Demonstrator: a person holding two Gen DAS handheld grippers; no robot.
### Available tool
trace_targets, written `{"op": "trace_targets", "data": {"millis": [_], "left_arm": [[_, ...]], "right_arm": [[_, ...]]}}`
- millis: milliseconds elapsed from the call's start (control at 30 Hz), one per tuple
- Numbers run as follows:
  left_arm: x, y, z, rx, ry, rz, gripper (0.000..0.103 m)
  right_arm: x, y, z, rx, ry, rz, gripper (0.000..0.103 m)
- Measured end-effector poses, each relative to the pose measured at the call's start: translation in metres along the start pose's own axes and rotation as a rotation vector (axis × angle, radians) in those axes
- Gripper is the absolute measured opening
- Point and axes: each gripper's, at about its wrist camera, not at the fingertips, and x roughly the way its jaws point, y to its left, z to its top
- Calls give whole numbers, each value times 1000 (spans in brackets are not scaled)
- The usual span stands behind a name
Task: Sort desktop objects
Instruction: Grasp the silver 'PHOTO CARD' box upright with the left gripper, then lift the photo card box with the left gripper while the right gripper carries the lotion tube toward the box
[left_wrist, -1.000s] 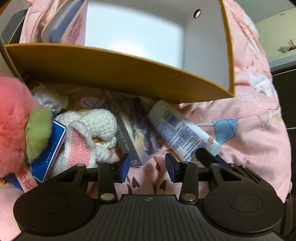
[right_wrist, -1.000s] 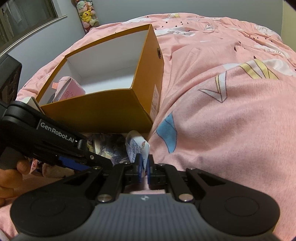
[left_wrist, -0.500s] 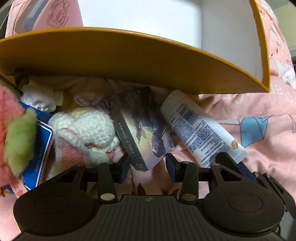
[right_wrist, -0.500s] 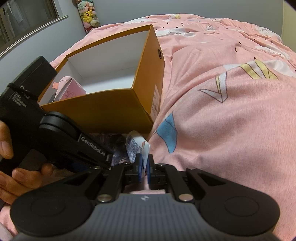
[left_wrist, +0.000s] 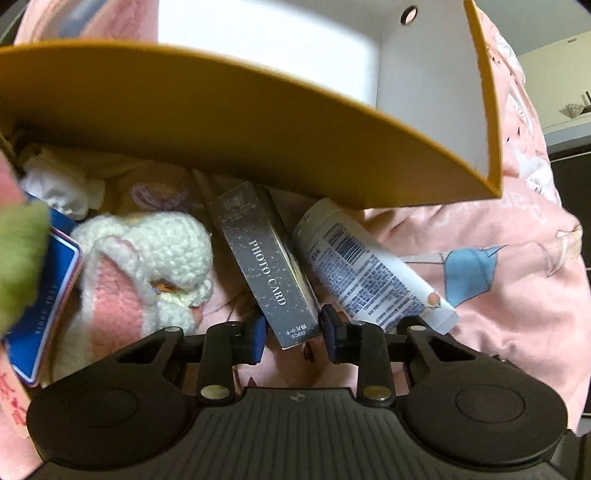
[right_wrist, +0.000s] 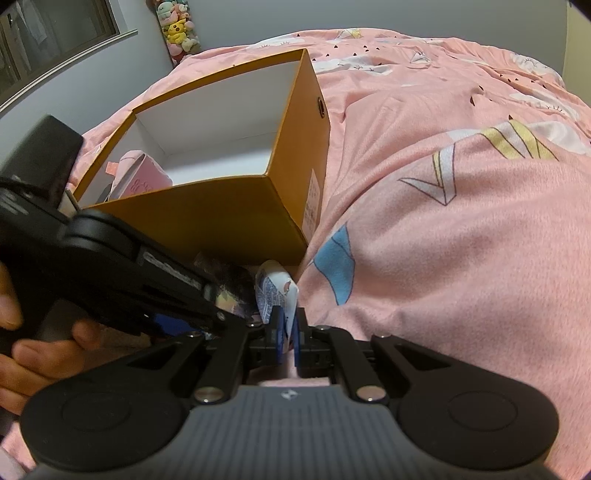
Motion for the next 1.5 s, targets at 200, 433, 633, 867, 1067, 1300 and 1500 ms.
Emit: {"op": "trace_targets", "data": {"millis": [200, 433, 633, 867, 1067, 1300, 1500], "left_arm": [[-14, -1, -5, 37, -34, 36, 31], [-50, 4, -20, 116, -94, 74, 26], [-76, 10, -29, 139, -102, 13, 26], [-95, 29, -35, 123, -40, -28, 26], [-78, 12, -25, 104, -63, 1, 26], [-68, 1, -33, 152, -74, 34, 34], [-59, 0, -38, 175, -51, 38, 38]], "right_arm": [[-2, 1, -2, -10, -5, 0, 4], [-13, 15, 1, -60, -49, -3, 1], [-31, 33, 7, -94, -104, 6, 0], [-37, 42, 15, -52, -88, 69, 1], [-17, 42, 7, -36, -25, 50, 1], [-12, 39, 1, -30, -9, 61, 5], [-9, 40, -2, -36, 0, 57, 6]]}}
